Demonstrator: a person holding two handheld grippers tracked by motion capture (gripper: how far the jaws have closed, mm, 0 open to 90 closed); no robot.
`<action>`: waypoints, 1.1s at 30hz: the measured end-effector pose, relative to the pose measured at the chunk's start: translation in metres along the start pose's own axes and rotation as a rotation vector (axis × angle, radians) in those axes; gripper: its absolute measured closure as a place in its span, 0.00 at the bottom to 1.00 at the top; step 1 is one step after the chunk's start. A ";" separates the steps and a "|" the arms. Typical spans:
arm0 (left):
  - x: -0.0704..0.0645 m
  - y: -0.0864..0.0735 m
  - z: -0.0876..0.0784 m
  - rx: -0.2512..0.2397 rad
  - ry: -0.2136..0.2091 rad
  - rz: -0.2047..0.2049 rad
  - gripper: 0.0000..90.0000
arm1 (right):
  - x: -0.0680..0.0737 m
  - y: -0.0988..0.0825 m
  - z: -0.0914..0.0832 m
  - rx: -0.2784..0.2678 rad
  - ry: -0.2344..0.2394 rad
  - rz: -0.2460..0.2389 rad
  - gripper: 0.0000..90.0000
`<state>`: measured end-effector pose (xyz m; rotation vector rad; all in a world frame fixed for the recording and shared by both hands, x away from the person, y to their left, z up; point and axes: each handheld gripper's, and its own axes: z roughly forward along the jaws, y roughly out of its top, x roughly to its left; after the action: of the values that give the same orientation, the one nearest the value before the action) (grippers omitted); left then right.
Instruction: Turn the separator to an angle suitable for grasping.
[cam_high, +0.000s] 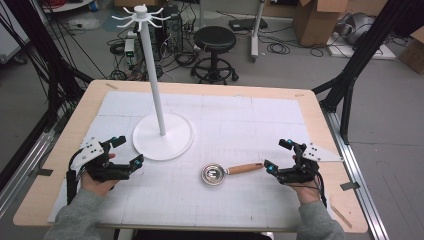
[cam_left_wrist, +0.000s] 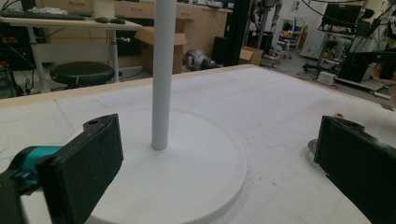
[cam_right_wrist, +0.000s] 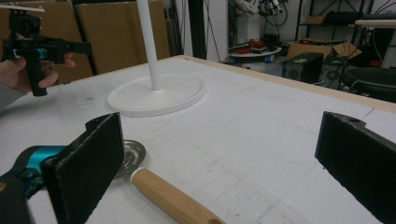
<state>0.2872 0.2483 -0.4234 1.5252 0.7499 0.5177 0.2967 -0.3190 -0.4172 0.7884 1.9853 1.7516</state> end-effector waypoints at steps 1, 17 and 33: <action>0.000 0.000 0.000 0.004 0.000 -0.002 0.02 | 0.001 0.000 0.000 0.003 0.003 0.007 0.01; 0.003 -0.002 0.002 0.018 0.020 -0.009 0.02 | 0.009 0.001 0.009 -0.001 0.096 0.069 0.23; 0.004 -0.003 0.004 0.039 0.018 -0.014 0.02 | 0.017 -0.006 0.013 0.117 0.112 0.035 0.97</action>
<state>0.2921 0.2485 -0.4274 1.5521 0.7877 0.5092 0.2910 -0.2984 -0.4235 0.7818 2.1773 1.7471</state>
